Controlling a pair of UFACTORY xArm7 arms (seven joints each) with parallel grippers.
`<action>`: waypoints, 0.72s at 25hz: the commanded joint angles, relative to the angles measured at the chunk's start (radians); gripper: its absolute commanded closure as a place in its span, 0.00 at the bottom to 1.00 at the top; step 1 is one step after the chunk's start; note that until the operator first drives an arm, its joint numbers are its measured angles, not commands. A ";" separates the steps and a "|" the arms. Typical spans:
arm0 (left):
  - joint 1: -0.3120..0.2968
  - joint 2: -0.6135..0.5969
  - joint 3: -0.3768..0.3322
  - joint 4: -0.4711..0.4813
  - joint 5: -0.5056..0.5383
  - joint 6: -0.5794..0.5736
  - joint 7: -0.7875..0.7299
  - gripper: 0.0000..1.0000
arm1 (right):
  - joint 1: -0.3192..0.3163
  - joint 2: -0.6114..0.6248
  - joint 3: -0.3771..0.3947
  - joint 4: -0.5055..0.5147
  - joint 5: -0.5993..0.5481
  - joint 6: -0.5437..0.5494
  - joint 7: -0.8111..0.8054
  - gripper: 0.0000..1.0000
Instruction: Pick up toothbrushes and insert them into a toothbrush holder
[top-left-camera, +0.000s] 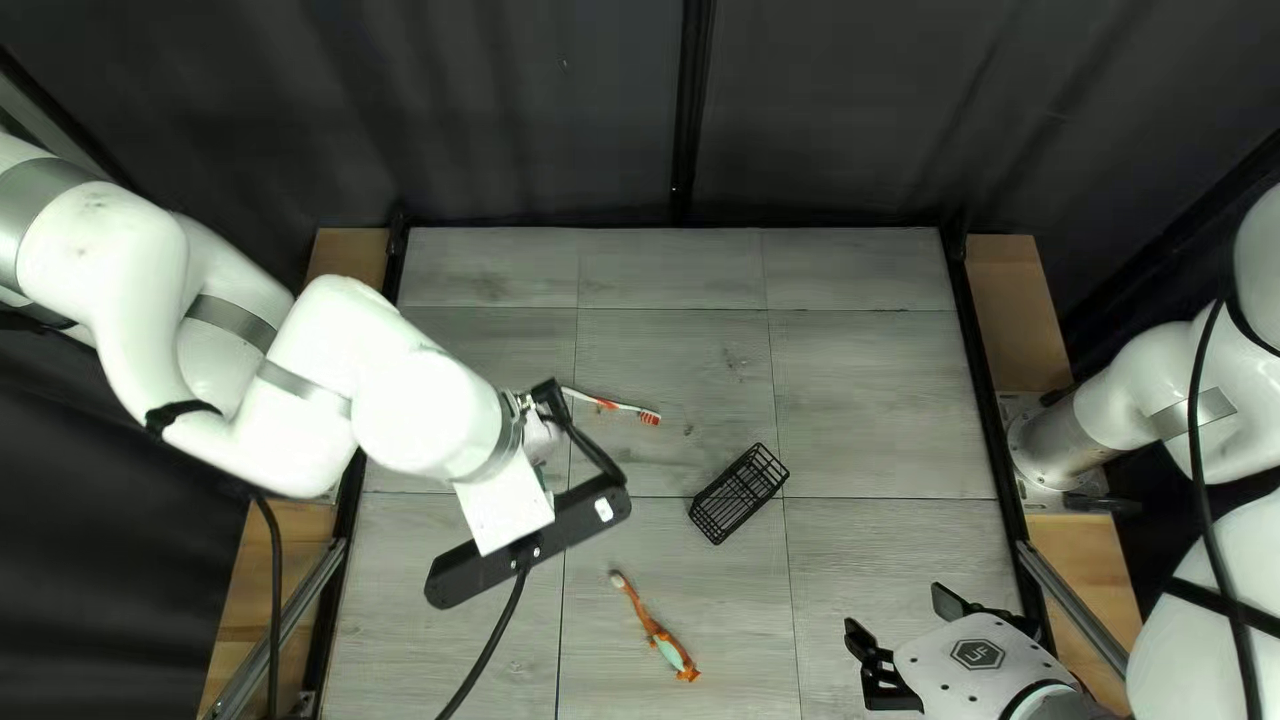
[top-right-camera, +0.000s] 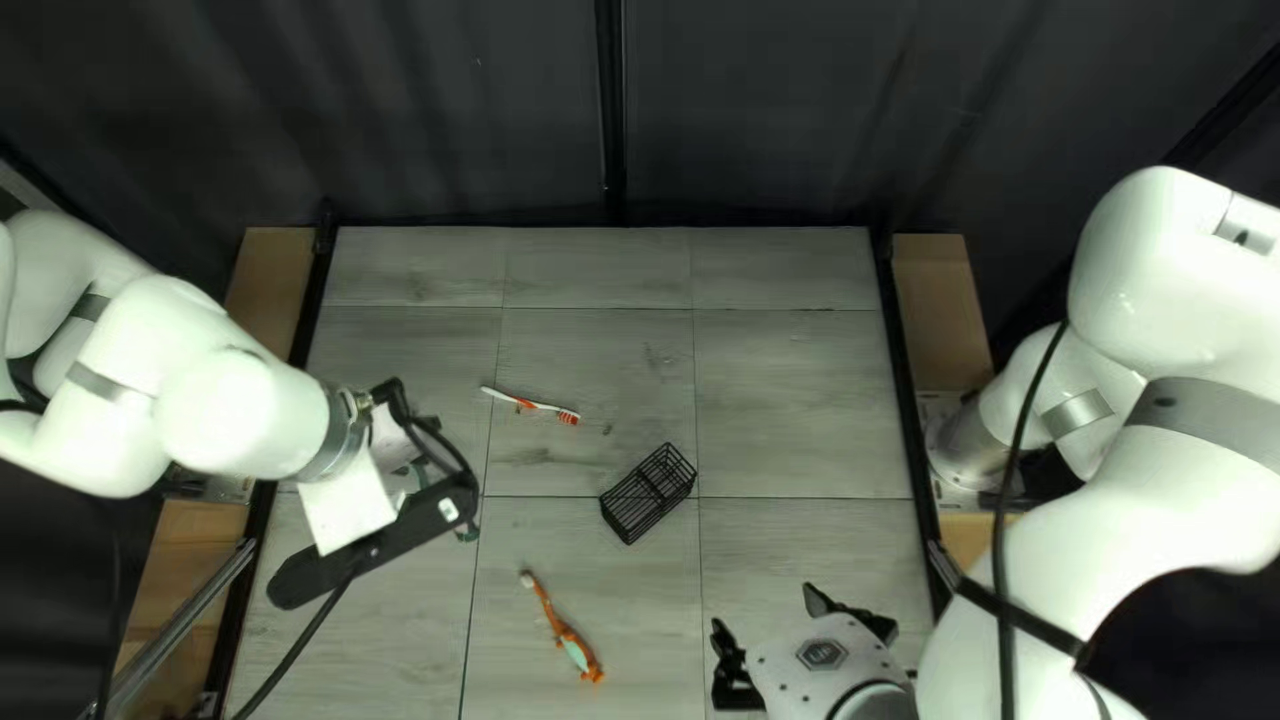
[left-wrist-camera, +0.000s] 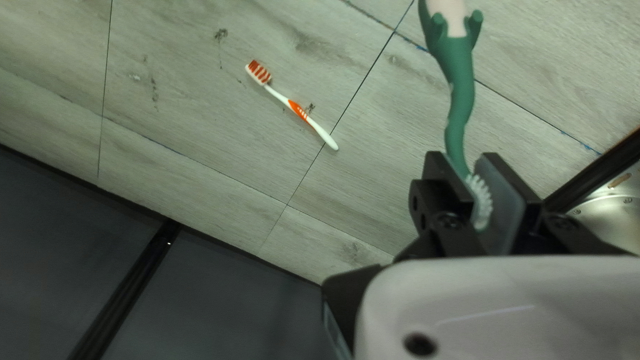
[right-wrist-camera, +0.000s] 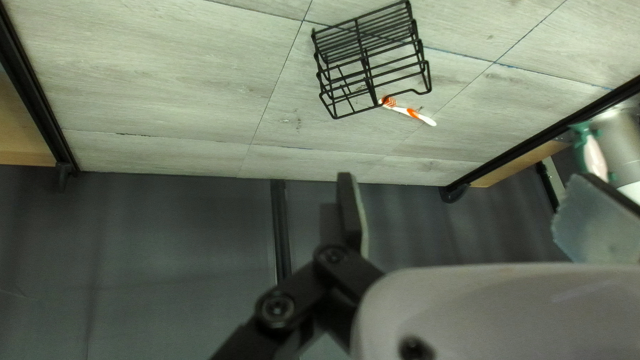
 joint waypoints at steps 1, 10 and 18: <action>-0.012 -0.013 0.003 -0.022 -0.020 0.014 0.037 1.00 | -0.007 -0.006 -0.007 -0.026 -0.018 -0.015 0.002 0.00; -0.004 0.025 0.005 0.040 -0.014 0.082 0.042 1.00 | -0.142 -0.133 -0.135 -0.102 0.142 -0.004 0.420 0.00; -0.010 0.063 -0.020 0.106 0.004 0.140 0.004 1.00 | -0.163 -0.171 -0.152 -0.103 0.169 0.035 0.524 0.00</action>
